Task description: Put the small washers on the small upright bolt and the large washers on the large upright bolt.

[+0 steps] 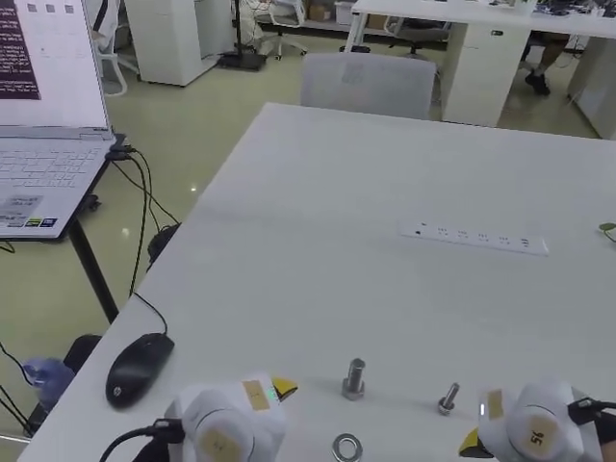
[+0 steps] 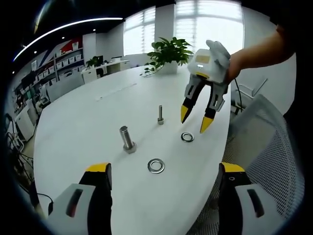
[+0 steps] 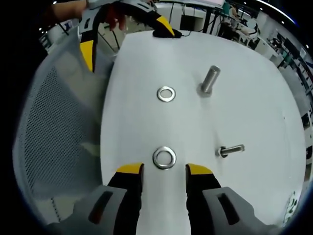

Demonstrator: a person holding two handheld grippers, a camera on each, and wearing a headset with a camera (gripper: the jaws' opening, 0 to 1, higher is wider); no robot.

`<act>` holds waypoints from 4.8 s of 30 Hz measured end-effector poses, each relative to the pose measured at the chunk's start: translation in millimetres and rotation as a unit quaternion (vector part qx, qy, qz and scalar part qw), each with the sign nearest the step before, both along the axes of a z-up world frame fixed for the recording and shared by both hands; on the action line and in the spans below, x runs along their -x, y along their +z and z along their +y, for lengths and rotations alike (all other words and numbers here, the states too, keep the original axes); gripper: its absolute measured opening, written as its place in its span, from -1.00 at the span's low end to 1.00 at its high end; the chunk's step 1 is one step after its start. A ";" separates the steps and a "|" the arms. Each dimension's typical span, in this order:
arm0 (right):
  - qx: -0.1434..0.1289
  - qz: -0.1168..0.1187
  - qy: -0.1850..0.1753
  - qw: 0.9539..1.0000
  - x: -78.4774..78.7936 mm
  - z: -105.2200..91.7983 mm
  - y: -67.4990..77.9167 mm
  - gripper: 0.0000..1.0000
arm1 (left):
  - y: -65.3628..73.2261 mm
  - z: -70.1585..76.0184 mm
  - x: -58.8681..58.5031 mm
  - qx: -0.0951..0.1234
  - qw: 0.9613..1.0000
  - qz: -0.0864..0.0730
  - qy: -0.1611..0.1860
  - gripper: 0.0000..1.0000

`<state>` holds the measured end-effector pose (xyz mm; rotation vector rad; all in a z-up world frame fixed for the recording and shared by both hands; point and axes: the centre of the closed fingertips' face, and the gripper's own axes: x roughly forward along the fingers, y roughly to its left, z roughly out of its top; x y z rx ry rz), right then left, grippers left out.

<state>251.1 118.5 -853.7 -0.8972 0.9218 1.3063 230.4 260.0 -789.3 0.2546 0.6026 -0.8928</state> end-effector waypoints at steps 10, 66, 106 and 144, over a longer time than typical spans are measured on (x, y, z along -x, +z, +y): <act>0.014 0.004 0.010 1.000 -3.1 2.0 -13.5 -0.29 | -4.2 0.1 2.8 0.000 1.000 0.005 -0.007 0.77; 0.082 0.011 0.008 0.997 -0.6 9.8 -24.3 -0.57 | 7.2 5.7 6.9 0.005 1.000 -0.002 -0.009 0.66; 0.067 0.028 -0.032 0.997 -4.9 9.5 12.8 -0.57 | -4.0 17.3 15.8 -0.008 1.000 0.013 0.026 0.85; 0.046 0.015 -0.032 0.998 -52.9 46.4 69.8 -0.56 | -15.6 20.7 -6.9 0.007 0.999 0.009 0.038 0.98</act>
